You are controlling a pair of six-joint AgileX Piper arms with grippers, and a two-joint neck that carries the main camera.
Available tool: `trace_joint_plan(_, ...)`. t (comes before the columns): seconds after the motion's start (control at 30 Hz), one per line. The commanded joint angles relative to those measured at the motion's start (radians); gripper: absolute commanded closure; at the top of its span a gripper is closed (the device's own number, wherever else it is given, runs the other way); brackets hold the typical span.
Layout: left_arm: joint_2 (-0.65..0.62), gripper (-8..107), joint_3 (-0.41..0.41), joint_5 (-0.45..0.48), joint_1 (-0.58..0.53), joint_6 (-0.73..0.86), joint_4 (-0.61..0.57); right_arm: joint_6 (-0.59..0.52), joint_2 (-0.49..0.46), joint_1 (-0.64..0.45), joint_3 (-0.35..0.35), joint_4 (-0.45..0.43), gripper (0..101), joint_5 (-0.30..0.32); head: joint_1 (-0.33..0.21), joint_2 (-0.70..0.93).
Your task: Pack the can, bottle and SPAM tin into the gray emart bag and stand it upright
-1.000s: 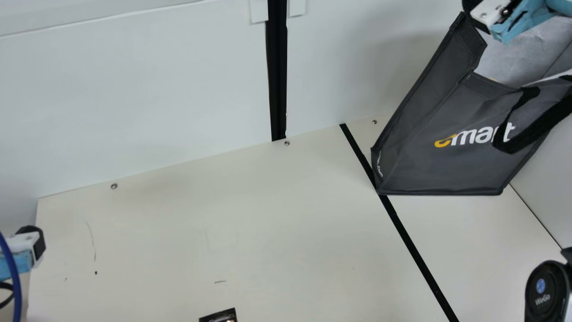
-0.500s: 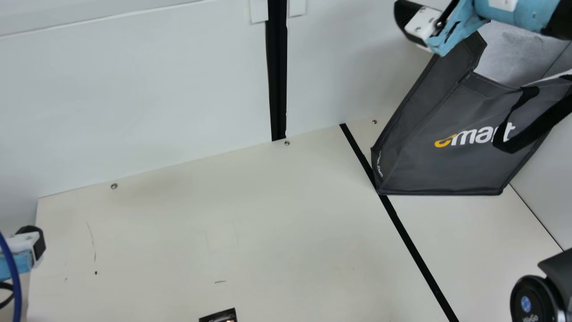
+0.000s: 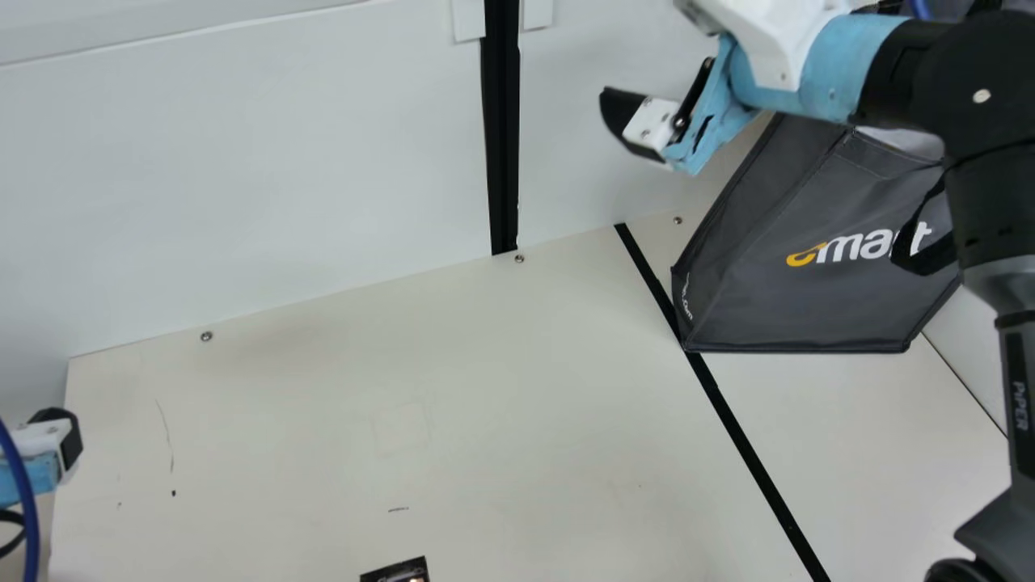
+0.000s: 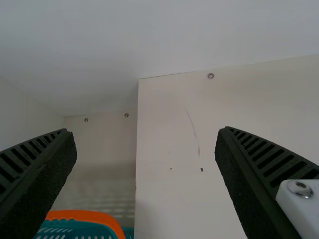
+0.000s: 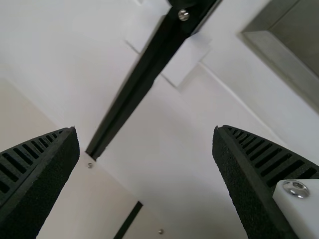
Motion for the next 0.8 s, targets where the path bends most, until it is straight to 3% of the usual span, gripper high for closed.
trace_joint_plan(0.0,0.000,9,0.000,0.000,0.000,0.000,0.000,0.004,-0.009,0.016,0.061,0.002,6,-0.005,-0.023,-0.001)
trace_joint_plan(0.33,0.000,9,0.000,0.000,0.000,0.000,0.000,0.016,-0.066,0.074,0.255,0.015,6,-0.040,-0.023,-0.001)
trace_joint_plan(0.77,0.000,9,0.000,0.000,0.000,0.000,0.000,0.016,-0.126,0.101,0.445,0.021,6,-0.070,-0.023,-0.001)
